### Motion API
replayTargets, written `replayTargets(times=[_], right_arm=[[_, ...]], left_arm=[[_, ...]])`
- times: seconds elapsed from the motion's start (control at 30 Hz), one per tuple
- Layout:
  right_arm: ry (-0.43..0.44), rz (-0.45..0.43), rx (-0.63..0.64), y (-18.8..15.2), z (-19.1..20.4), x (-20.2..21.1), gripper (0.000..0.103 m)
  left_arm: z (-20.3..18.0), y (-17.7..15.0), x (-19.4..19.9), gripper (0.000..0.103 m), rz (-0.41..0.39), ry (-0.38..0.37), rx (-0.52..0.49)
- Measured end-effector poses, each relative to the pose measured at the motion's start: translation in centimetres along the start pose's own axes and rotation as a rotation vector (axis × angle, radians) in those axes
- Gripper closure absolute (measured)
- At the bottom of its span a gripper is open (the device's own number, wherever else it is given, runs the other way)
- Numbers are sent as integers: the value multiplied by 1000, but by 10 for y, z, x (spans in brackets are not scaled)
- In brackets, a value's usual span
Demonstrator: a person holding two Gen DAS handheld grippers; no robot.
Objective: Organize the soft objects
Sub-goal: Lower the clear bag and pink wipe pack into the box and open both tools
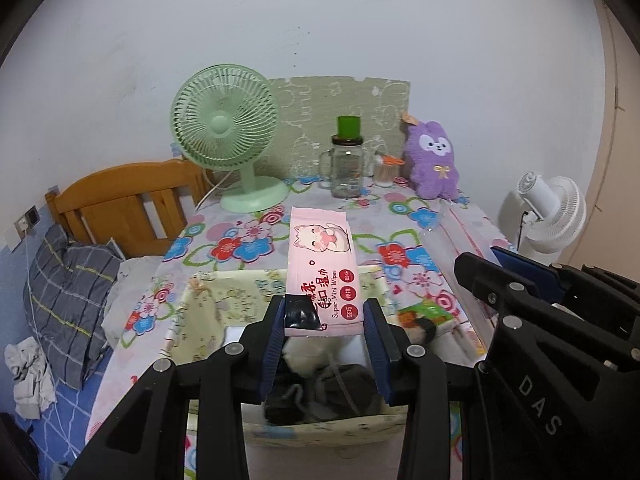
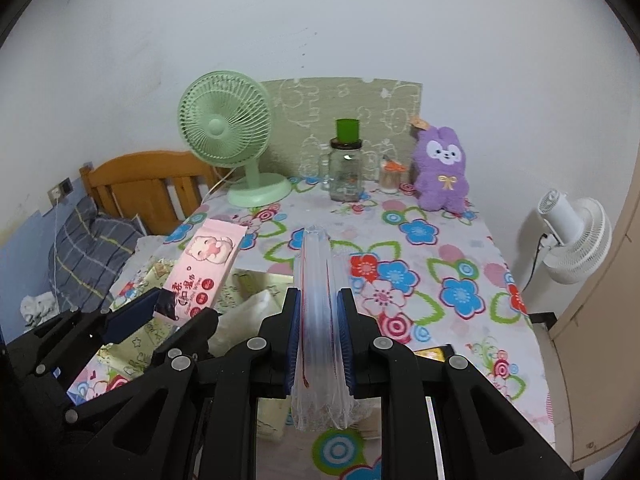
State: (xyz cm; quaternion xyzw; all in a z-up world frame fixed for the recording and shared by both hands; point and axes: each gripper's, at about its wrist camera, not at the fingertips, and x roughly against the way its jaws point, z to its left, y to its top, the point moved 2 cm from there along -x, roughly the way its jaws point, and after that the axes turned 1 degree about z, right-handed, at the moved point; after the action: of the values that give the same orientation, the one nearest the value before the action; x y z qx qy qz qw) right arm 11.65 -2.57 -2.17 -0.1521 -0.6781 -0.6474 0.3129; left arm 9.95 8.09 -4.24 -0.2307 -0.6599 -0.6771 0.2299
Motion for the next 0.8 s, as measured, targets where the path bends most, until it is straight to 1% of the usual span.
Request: replayTargets(times=[0.33, 0.4, 0.7, 0.8], right_arm=[[67, 44, 60, -2, 41, -26, 82], [78, 55, 67, -3, 47, -32, 82], [104, 101, 92, -8, 71, -57, 82], [115, 114, 100, -9, 78, -64, 82]], left_arm=[[28, -13, -15, 64, 44, 18, 7], [34, -18, -21, 64, 63, 21, 12], [55, -31, -37, 63, 116, 31, 36], [62, -36, -44, 63, 145, 38, 43]])
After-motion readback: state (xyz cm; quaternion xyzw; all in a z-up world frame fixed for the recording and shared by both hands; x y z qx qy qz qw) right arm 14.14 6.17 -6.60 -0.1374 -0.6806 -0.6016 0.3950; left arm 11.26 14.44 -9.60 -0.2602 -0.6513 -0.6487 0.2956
